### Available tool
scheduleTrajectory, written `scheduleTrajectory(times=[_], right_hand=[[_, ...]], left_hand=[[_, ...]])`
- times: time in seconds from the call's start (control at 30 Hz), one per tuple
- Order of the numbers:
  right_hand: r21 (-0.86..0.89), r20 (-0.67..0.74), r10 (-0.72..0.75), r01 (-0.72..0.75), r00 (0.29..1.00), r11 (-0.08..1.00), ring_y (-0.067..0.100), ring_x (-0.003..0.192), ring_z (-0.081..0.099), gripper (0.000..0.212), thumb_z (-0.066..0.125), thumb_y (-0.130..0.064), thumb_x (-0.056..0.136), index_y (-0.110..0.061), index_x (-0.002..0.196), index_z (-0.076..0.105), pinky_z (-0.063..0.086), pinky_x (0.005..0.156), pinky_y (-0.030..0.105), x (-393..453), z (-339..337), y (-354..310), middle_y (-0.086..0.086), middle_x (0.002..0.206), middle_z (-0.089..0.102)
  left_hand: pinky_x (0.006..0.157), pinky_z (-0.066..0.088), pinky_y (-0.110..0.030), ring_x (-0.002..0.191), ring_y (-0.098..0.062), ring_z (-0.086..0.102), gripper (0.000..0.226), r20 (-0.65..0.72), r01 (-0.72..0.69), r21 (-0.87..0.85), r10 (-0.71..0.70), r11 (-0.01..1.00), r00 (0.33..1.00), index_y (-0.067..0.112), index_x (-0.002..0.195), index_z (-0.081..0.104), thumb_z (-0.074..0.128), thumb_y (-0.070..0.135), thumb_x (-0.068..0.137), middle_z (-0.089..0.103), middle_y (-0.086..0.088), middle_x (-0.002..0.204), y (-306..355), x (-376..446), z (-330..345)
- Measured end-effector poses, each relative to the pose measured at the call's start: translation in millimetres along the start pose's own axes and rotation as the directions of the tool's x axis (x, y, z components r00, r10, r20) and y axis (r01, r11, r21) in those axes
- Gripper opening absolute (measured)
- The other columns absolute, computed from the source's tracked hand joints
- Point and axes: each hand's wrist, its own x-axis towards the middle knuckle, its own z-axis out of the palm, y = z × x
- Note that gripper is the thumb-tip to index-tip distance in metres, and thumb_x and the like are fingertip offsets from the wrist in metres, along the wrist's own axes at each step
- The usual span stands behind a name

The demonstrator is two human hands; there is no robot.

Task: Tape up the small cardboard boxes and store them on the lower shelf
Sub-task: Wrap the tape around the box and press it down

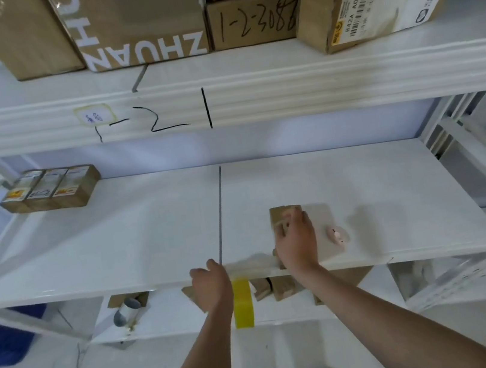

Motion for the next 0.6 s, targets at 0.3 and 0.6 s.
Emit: scheduleTrajectory(times=[0.3, 0.6], right_hand=[[0.116, 0.321, 0.117, -0.161, 0.94, 0.98, 0.016, 0.081, 0.062, 0.005, 0.057, -0.01, 0.097, -0.012, 0.098, 0.062, 0.052, 0.07, 0.03, -30.3, 32.8, -7.9, -0.002, 0.089, 0.064], [-0.129, 0.601, 0.411, -0.424, 0.685, 0.897, 0.025, 0.075, 0.061, 0.016, 0.057, -0.025, 0.095, -0.01, 0.096, 0.052, 0.039, 0.045, 0.021, -42.8, 63.2, -7.5, 0.009, 0.092, 0.062]], left_hand=[[0.098, 0.053, -0.046, 0.112, -0.031, 0.062, 0.079, 0.641, 0.23, 0.082, -0.228, 0.97, 0.733, 0.015, 0.143, 0.035, 0.082, 0.037, 0.083, 0.059, -0.013, 0.128, -45.4, 6.7, -4.6], [0.095, 0.055, -0.053, 0.105, -0.033, 0.071, 0.04, 0.829, 0.217, 0.126, -0.223, 0.968, 0.513, 0.009, 0.128, 0.06, 0.072, 0.025, 0.094, 0.072, -0.016, 0.117, -28.9, 14.1, -25.3]])
